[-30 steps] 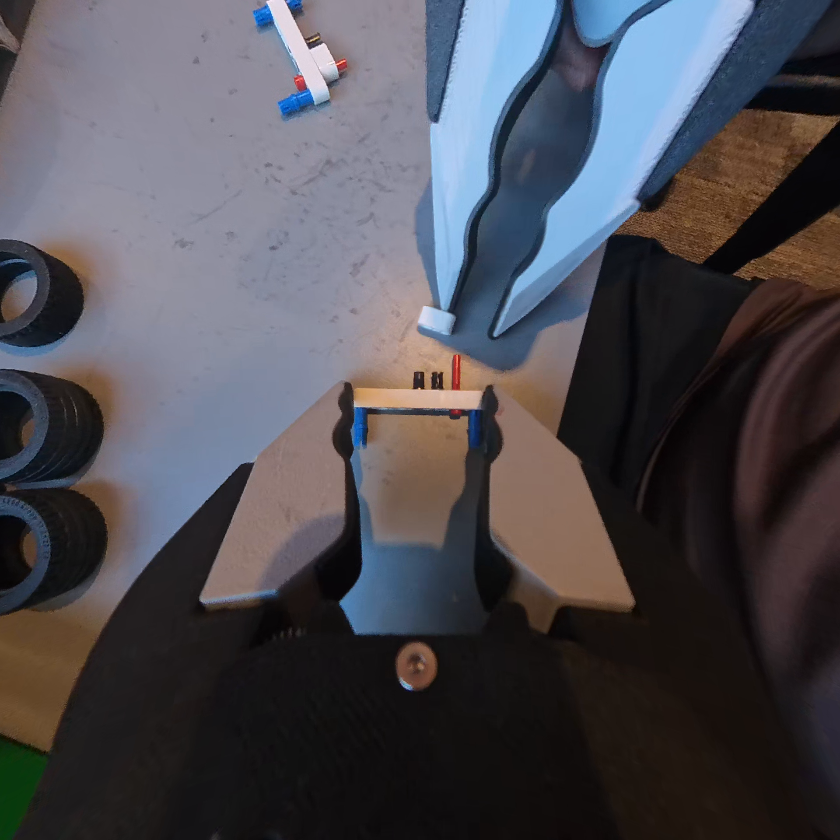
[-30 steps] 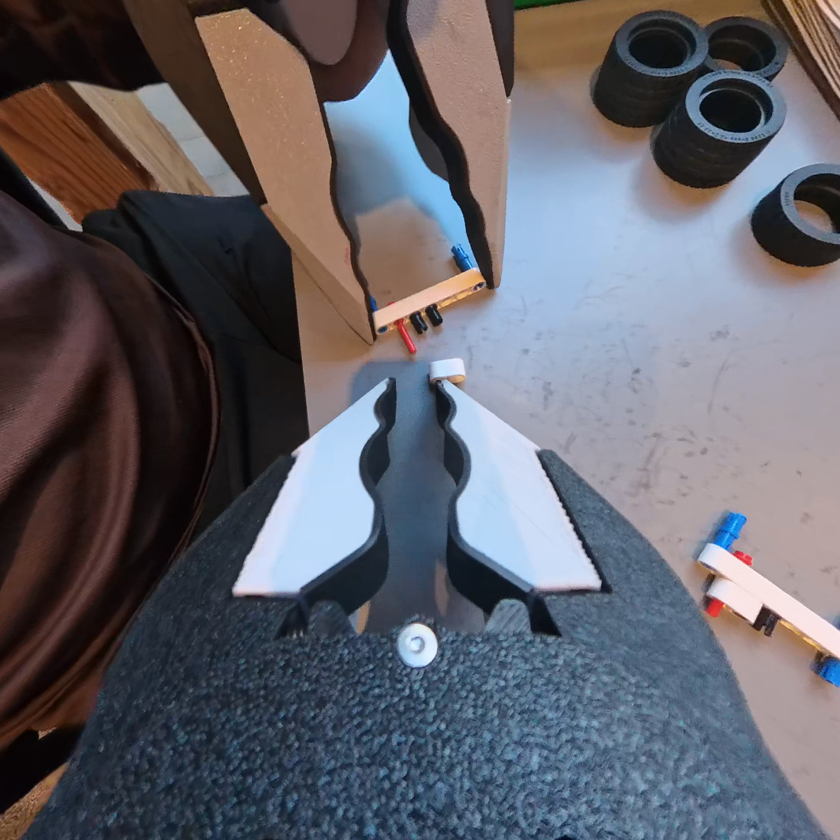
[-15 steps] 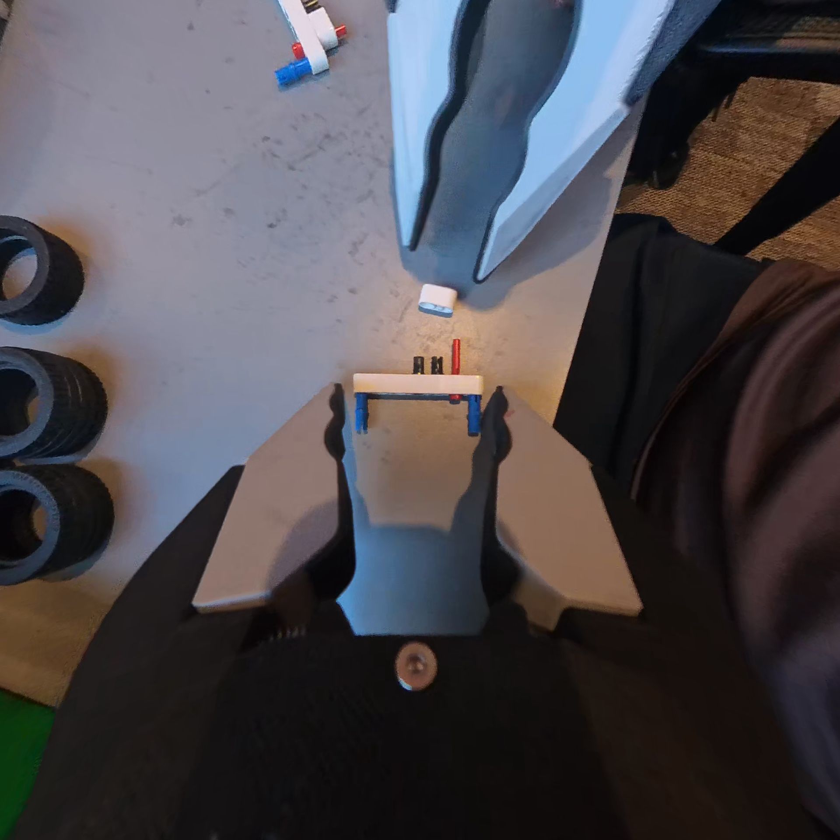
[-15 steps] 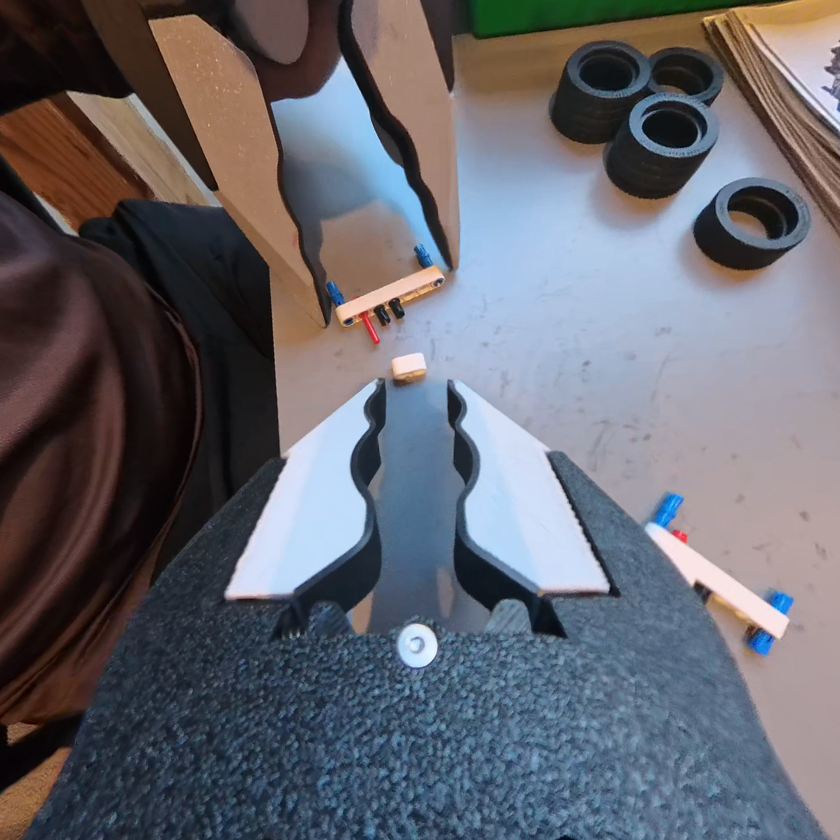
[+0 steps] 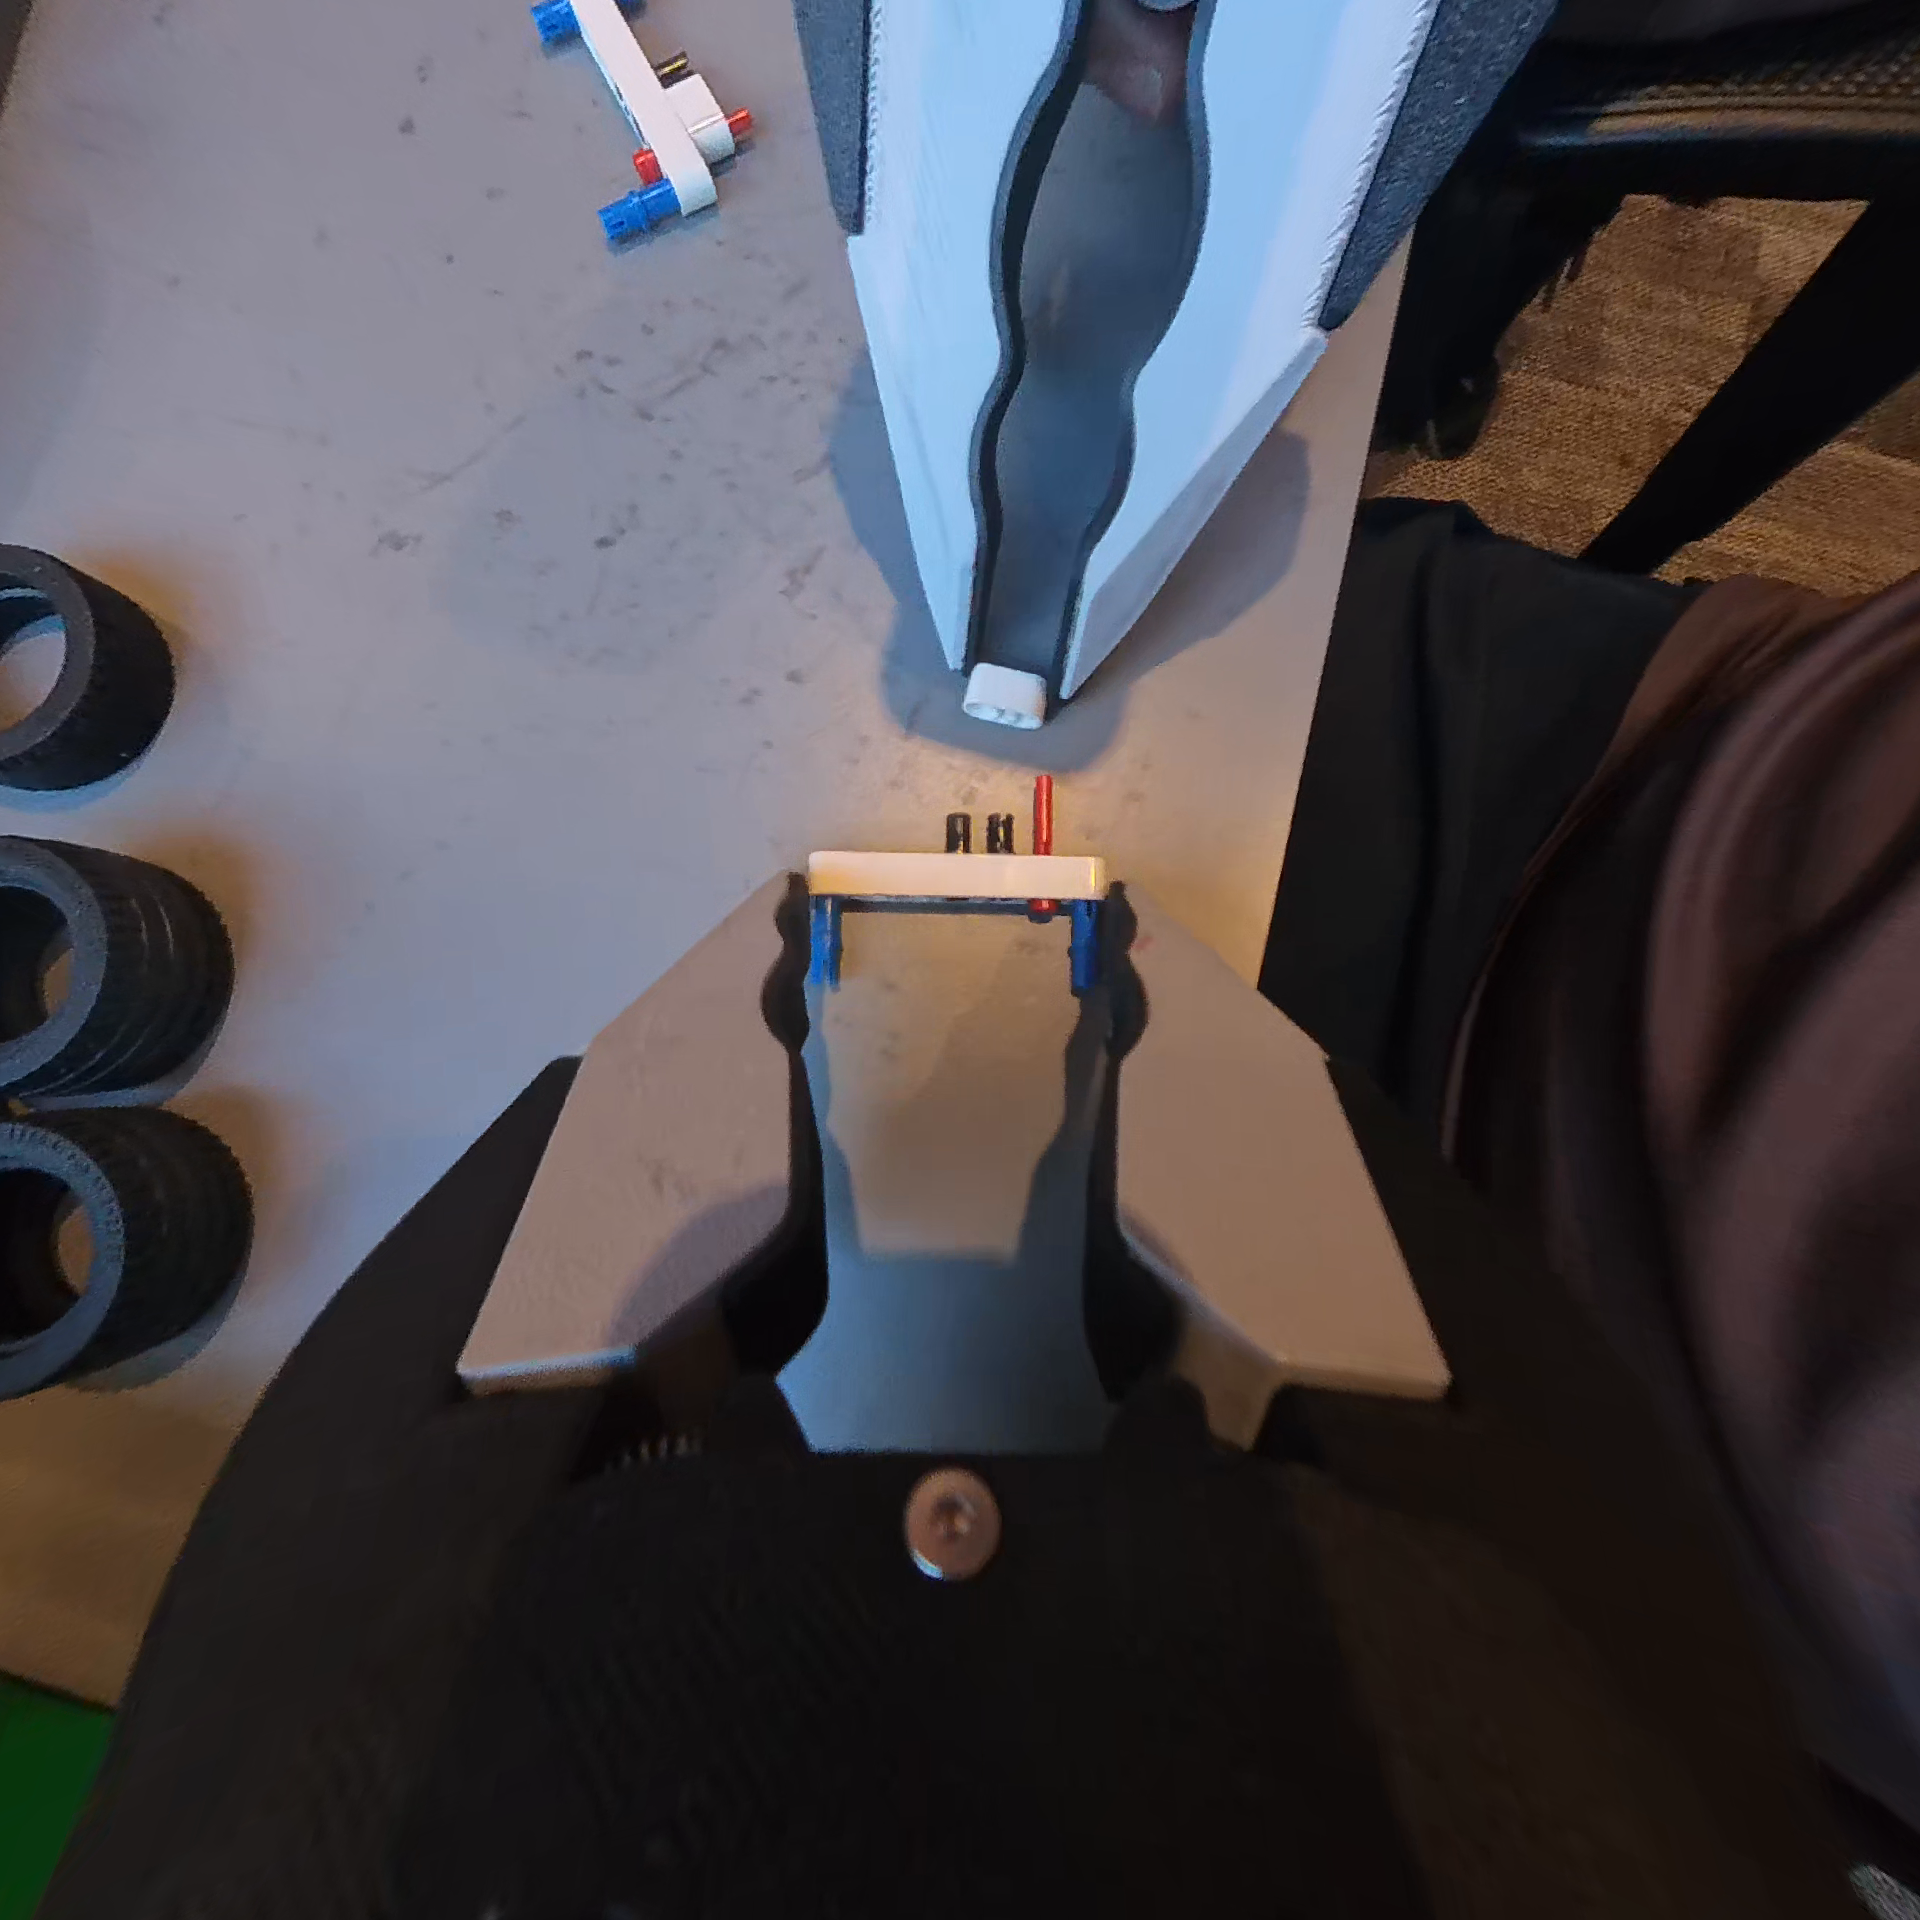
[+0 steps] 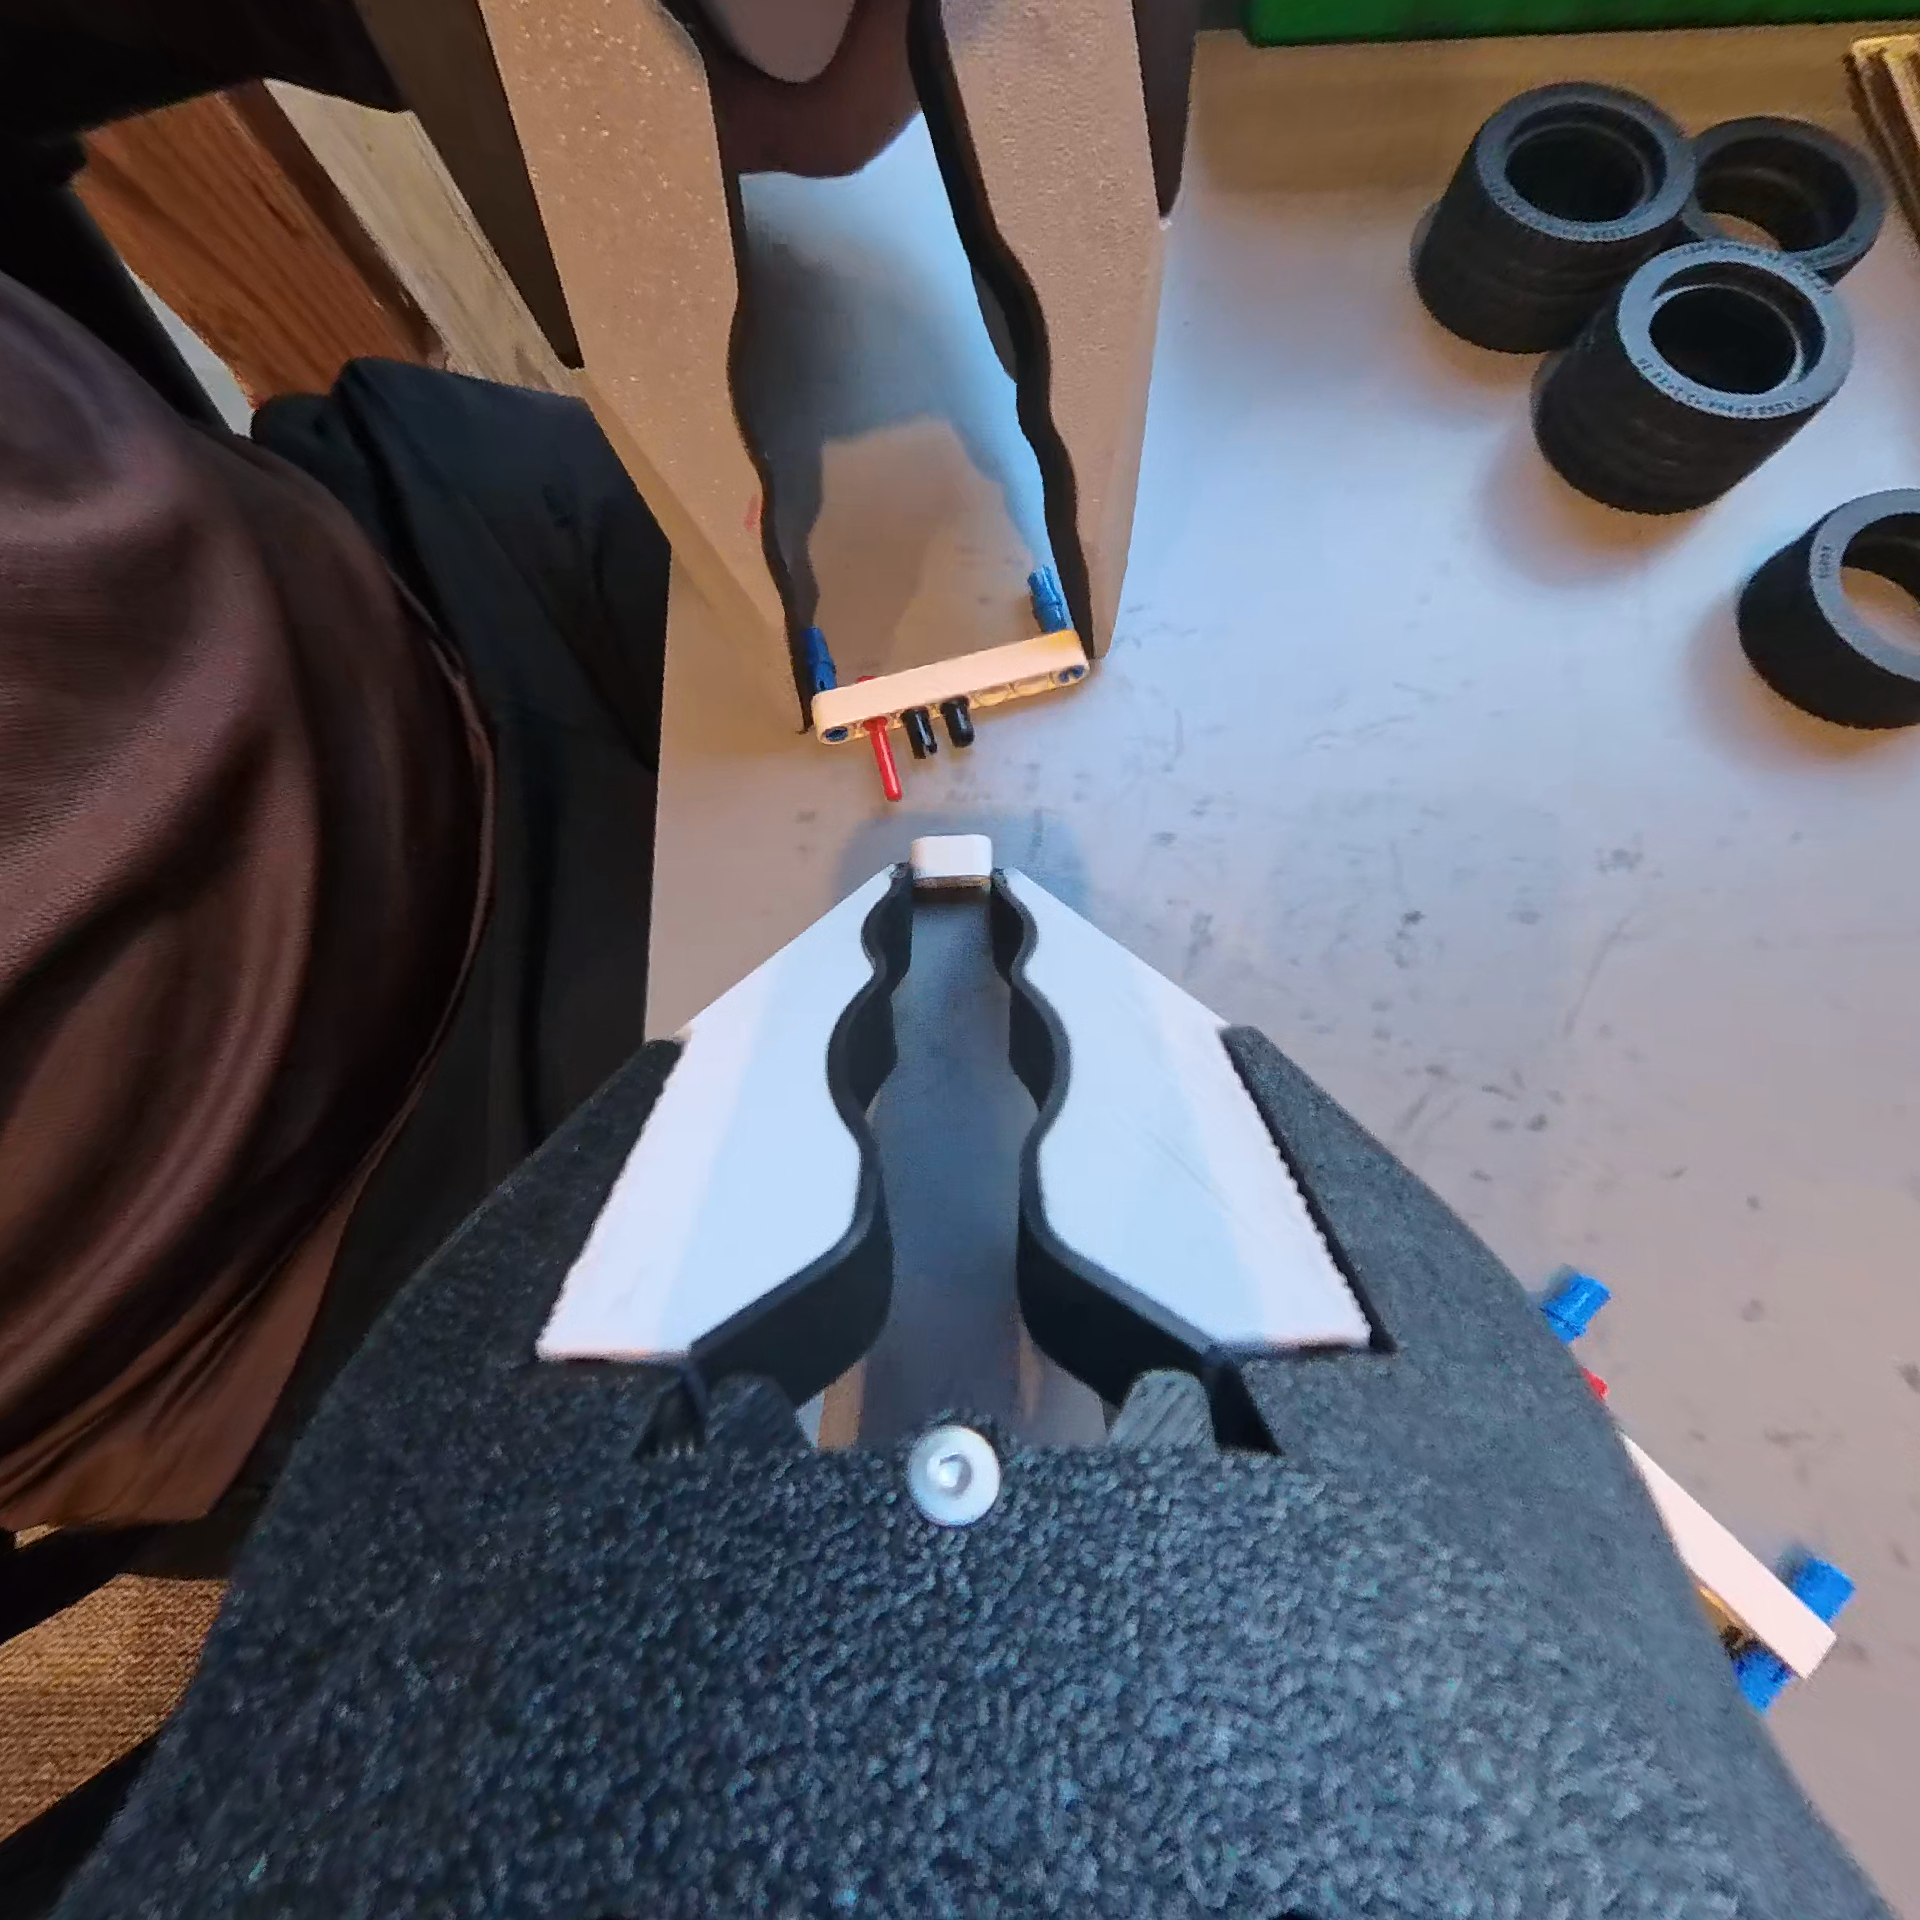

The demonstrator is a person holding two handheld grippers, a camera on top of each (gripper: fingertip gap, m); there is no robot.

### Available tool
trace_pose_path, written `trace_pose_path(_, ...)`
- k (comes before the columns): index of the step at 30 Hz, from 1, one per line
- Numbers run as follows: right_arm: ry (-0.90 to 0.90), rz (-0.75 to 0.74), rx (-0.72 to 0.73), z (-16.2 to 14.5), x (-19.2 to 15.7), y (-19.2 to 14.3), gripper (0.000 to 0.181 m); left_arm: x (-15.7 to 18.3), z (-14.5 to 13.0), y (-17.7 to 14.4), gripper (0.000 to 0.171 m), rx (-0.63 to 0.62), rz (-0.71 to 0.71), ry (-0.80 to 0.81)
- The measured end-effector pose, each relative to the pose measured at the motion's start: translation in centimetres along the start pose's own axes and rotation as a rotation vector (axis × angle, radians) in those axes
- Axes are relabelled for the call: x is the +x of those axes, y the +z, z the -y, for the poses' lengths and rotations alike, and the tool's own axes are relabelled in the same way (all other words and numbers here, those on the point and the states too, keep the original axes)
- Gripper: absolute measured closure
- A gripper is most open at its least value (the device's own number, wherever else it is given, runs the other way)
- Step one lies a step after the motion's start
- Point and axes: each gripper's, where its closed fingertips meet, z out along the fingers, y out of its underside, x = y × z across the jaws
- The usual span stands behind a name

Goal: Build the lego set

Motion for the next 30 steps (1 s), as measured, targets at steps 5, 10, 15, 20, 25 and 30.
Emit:
trace_pose_path(5,-0.011,0.016,0.000,-0.03,-0.24,-0.02,0.166,-0.01,0.50,0.38,0.118,0.051,-0.016,0.010)
trace_pose_path(10,-0.007,0.034,0.013,0.05,-0.34,-0.21,0.161,-0.15,0.43,0.31,0.117,0.065,-0.022,0.022)
trace_pose_path(15,-0.023,0.036,0.002,0.05,-0.15,0.05,0.161,-0.27,0.49,0.34,0.118,0.086,-0.026,0.021)
trace_pose_path(20,-0.048,0.058,0.004,0.25,-0.37,0.26,0.166,-0.31,0.53,0.37,0.118,0.113,-0.030,0.021)
trace_pose_path(25,-0.041,0.087,0.004,0.40,-0.43,0.43,0.166,-0.35,0.55,0.37,0.118,0.120,-0.037,0.029)
trace_pose_path(30,-0.038,0.093,0.004,0.41,-0.42,0.45,0.166,-0.38,0.59,0.41,0.118,0.117,-0.036,0.027)
